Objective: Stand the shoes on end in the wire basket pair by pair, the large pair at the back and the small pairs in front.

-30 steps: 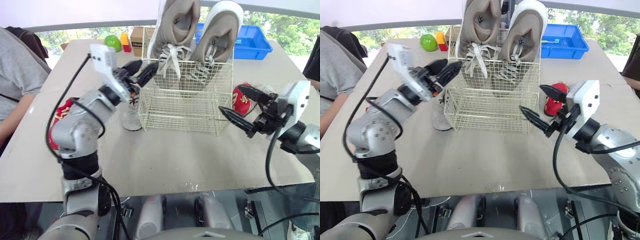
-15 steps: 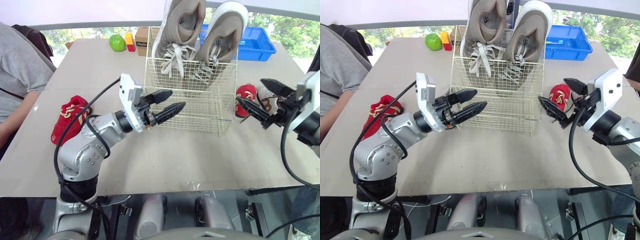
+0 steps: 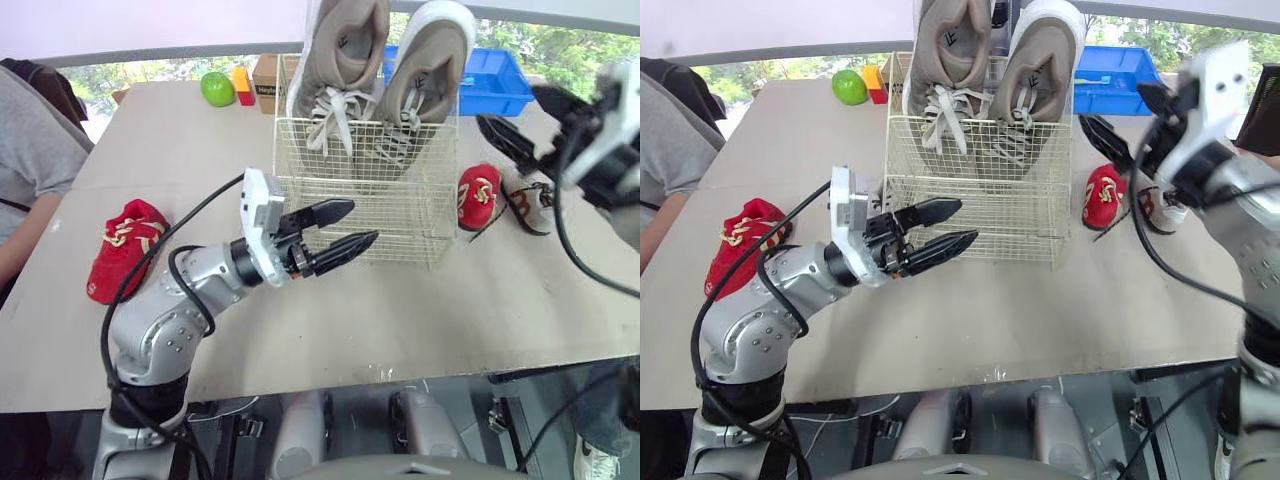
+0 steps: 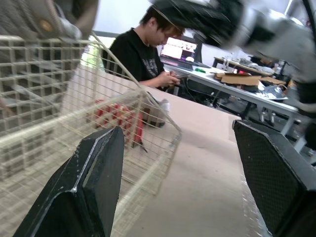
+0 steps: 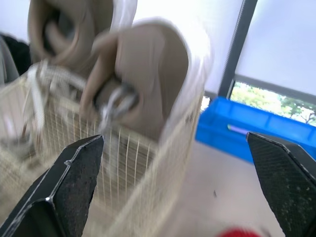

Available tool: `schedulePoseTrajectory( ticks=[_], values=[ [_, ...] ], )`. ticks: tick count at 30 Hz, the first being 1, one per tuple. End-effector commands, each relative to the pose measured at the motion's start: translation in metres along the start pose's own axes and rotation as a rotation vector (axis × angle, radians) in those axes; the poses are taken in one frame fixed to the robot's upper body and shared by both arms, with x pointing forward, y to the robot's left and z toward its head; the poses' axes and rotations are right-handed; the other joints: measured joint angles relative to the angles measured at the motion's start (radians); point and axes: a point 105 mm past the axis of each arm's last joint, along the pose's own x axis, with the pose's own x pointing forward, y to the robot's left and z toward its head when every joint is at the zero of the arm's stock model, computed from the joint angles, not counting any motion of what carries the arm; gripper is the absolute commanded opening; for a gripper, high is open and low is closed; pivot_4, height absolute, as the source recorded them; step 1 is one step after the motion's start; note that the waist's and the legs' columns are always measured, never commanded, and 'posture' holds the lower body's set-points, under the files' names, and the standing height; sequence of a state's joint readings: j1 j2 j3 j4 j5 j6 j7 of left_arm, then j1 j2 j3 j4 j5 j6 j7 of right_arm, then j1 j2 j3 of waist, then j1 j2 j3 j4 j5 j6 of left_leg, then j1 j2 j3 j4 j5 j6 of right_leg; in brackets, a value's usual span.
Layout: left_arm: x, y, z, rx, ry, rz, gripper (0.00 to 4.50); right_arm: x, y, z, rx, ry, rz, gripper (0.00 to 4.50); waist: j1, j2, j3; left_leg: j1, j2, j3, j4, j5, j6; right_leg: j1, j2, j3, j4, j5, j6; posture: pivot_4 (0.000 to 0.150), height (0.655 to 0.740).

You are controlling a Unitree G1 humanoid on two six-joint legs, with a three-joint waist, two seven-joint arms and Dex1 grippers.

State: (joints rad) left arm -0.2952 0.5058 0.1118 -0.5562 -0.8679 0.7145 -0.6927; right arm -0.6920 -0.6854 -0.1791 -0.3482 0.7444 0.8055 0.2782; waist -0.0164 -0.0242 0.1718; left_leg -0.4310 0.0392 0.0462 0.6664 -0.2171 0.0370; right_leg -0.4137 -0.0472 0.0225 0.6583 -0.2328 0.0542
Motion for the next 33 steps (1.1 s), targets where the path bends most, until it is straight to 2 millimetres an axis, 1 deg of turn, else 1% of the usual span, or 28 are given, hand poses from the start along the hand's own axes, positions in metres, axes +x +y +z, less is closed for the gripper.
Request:
schedulePoseTrajectory(
  ticks=[1, 3, 5, 6, 7, 8, 9, 11, 15, 16, 17, 18, 19, 23, 26, 28, 32, 33],
  values=[
    [-0.008, -0.004, 0.013, 0.068, -0.039, 0.022, 3.82, 0.025, 0.004, -0.001, -0.024, 0.008, 0.025, 4.49, 0.003, 0.000, 0.000, -0.001, 0.000, 0.000, 0.000, 0.000, 0.000, 0.000, 0.000, -0.001, 0.000, 0.000, 0.000, 0.150, 0.7400],
    [-0.013, -0.005, 0.013, 0.083, -0.047, 0.054, 3.82, 0.047, 0.003, 0.000, -0.017, 0.010, 0.026, 4.49, 0.003, 0.000, 0.001, -0.002, 0.000, 0.001, -0.001, 0.000, 0.000, -0.001, 0.000, -0.001, -0.001, 0.000, 0.000, 0.150, 0.7400],
    [-0.019, -0.010, 0.015, 0.111, -0.065, 0.066, 3.82, 0.061, -0.004, -0.001, -0.020, 0.023, -0.014, 4.49, 0.002, 0.001, 0.002, -0.002, 0.000, 0.001, -0.001, 0.000, 0.000, -0.002, 0.000, 0.002, -0.001, 0.000, 0.000, 0.150, 0.7400],
    [-0.021, -0.013, 0.016, 0.119, -0.073, 0.061, 3.82, 0.065, -0.009, -0.003, -0.032, 0.028, -0.038, 3.98, 0.004, 0.001, 0.002, -0.002, -0.001, 0.001, -0.001, 0.000, 0.000, -0.003, -0.001, 0.002, -0.001, 0.000, 0.000, 0.150, 0.7400],
    [-0.024, -0.015, 0.020, 0.131, -0.092, 0.065, 3.82, 0.068, -0.015, -0.004, -0.041, 0.030, -0.061, 3.60, 0.008, 0.000, 0.002, -0.003, 0.000, 0.001, -0.002, 0.000, 0.000, -0.003, -0.001, 0.001, -0.001, 0.000, 0.000, 0.150, 0.7400],
    [-0.026, -0.017, 0.023, 0.138, -0.110, 0.072, 3.82, 0.070, -0.018, -0.004, -0.050, 0.031, -0.076, 3.12, 0.010, 0.000, 0.002, -0.003, 0.000, 0.002, -0.002, 0.000, 0.000, -0.003, -0.001, -0.001, -0.002, 0.000, 0.000, 0.150, 0.7400],
    [-0.028, -0.017, 0.027, 0.143, -0.127, 0.083, 3.82, 0.071, -0.019, -0.003, -0.056, 0.026, -0.080, 2.73, 0.010, 0.000, 0.002, -0.003, 0.000, 0.002, -0.002, 0.000, 0.000, -0.002, -0.002, -0.001, -0.002, 0.000, 0.000, 0.150, 0.7400],
    [-0.030, -0.018, 0.029, 0.148, -0.139, 0.098, 3.82, 0.072, -0.019, -0.001, -0.060, 0.015, -0.078, 2.09, 0.009, 0.001, 0.002, -0.003, 0.000, 0.002, -0.002, 0.000, 0.000, -0.002, -0.002, -0.001, -0.002, 0.000, 0.000, 0.150, 0.7400],
    [-0.032, -0.019, 0.025, 0.145, -0.124, 0.127, 3.82, 0.073, -0.014, 0.005, -0.095, -0.011, -0.073, 0.44, 0.004, 0.001, 0.002, -0.002, 0.000, 0.001, -0.002, 0.000, 0.000, -0.002, -0.002, 0.001, -0.001, 0.000, 0.000, 0.150, 0.7400],
    [-0.031, -0.020, 0.023, 0.143, -0.124, 0.133, 3.82, 0.073, -0.009, 0.010, -0.147, -0.023, -0.080, 0.04, 0.005, 0.001, 0.002, -0.002, 0.000, 0.001, -0.002, 0.000, 0.000, -0.002, -0.002, 0.001, -0.001, 0.000, 0.000, 0.150, 0.7400],
    [-0.031, -0.020, 0.023, 0.141, -0.125, 0.138, 3.82, 0.072, -0.006, 0.014, -0.184, -0.032, -0.085, 0.04, 0.005, 0.001, 0.002, -0.002, 0.000, 0.001, -0.002, 0.000, 0.000, -0.002, -0.002, 0.000, -0.001, 0.000, 0.000, 0.150, 0.7400],
    [-0.030, -0.019, 0.023, 0.140, -0.130, 0.145, 3.82, 0.071, -0.002, 0.019, -0.270, -0.035, -0.083, 0.04, 0.005, 0.001, 0.002, -0.002, 0.000, 0.001, -0.002, 0.000, 0.000, -0.002, -0.002, 0.000, -0.001, 0.000, 0.000, 0.150, 0.7400],
    [-0.029, -0.018, 0.024, 0.134, -0.138, 0.154, 3.82, 0.071, 0.004, 0.026, -0.292, -0.047, -0.081, 0.04, 0.005, 0.002, 0.002, -0.002, 0.000, 0.001, -0.002, 0.000, 0.000, -0.003, -0.002, 0.001, -0.001, 0.000, 0.000, 0.150, 0.7400],
    [-0.027, -0.018, 0.023, 0.130, -0.137, 0.158, 3.82, 0.072, 0.013, 0.044, -0.337, -0.051, -0.089, 0.04, 0.002, 0.002, 0.003, -0.003, 0.000, 0.002, -0.004, 0.000, 0.000, -0.004, -0.002, 0.001, -0.001, 0.000, 0.000, 0.150, 0.7400],
    [-0.026, -0.017, 0.024, 0.127, -0.142, 0.157, 3.82, 0.073, 0.017, 0.049, -0.347, -0.037, -0.089, 0.04, 0.002, 0.002, 0.003, -0.003, 0.000, 0.002, -0.006, 0.000, 0.000, -0.006, -0.002, 0.001, -0.001, 0.000, 0.000, 0.150, 0.7400],
    [-0.026, -0.016, 0.024, 0.125, -0.143, 0.159, 3.82, 0.073, 0.018, 0.047, -0.325, 0.001, -0.083, 0.04, 0.002, 0.002, 0.003, -0.003, 0.000, 0.002, -0.008, 0.000, 0.000, -0.007, -0.001, 0.001, -0.001, 0.000, 0.000, 0.150, 0.7400],
    [-0.024, -0.016, 0.022, 0.118, -0.140, 0.155, 3.82, 0.071, 0.010, 0.033, -0.349, 0.119, -0.110, 0.04, 0.002, 0.002, 0.003, -0.003, -0.001, 0.003, -0.012, 0.000, 0.000, -0.008, -0.002, 0.002, -0.002, 0.001, 0.001, 0.150, 0.7400],
    [-0.024, -0.015, 0.022, 0.115, -0.139, 0.154, 3.82, 0.071, 0.012, 0.030, -0.338, 0.134, -0.082, 0.04, 0.002, 0.002, 0.003, -0.002, -0.001, 0.003, -0.012, 0.000, 0.000, -0.008, -0.002, 0.002, -0.002, 0.001, 0.001, 0.150, 0.7400]
  ],
)
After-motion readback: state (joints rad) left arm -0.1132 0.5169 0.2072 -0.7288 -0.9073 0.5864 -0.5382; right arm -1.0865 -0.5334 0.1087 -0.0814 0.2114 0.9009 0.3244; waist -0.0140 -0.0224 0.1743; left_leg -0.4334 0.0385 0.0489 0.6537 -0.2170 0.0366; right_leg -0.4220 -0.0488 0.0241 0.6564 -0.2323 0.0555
